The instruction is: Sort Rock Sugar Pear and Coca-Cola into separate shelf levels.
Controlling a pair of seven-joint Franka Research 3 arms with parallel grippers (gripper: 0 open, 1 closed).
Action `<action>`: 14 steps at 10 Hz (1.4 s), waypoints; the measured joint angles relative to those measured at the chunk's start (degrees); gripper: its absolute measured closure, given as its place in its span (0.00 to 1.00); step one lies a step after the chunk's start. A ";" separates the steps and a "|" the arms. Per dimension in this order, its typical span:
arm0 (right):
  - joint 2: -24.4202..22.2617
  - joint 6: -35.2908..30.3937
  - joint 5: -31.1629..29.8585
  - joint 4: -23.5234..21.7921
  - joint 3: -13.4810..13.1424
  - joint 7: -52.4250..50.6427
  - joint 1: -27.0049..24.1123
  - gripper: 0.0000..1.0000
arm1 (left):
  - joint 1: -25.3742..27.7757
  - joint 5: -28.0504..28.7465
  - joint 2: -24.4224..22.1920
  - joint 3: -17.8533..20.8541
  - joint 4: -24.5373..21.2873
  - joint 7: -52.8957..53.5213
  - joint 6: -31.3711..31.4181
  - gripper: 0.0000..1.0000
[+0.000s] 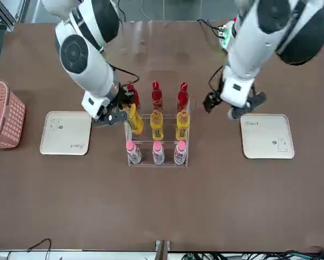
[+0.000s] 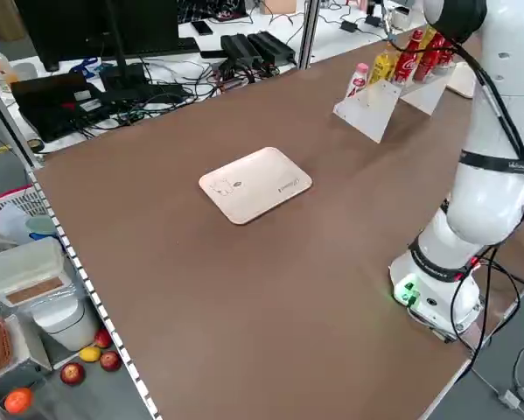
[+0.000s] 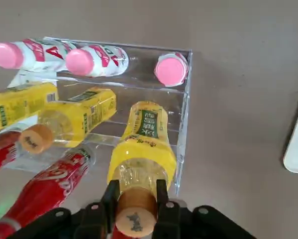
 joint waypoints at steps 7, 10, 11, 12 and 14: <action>2.98 0.55 0.00 -0.54 -0.46 -0.02 -0.09 0.66 | 20.53 -0.55 -1.28 -0.06 0.27 24.92 -4.23 0.00; 4.28 1.17 0.00 -0.55 -0.52 0.06 -0.07 0.66 | 24.22 -0.62 -3.24 -0.14 0.10 33.40 -5.67 0.00; 4.42 1.34 0.00 -0.55 -0.51 0.52 -0.04 0.66 | 25.01 -0.62 -3.72 -0.15 0.06 35.60 -5.88 0.00; 4.43 1.37 0.01 -0.54 -0.49 1.49 -0.03 0.63 | 25.85 -0.62 -4.23 -0.15 0.04 37.89 -5.91 0.00; 4.34 1.37 0.17 -0.14 -0.34 2.80 -0.02 0.52 | 26.94 -0.62 -4.74 0.02 -0.04 40.43 -5.95 0.00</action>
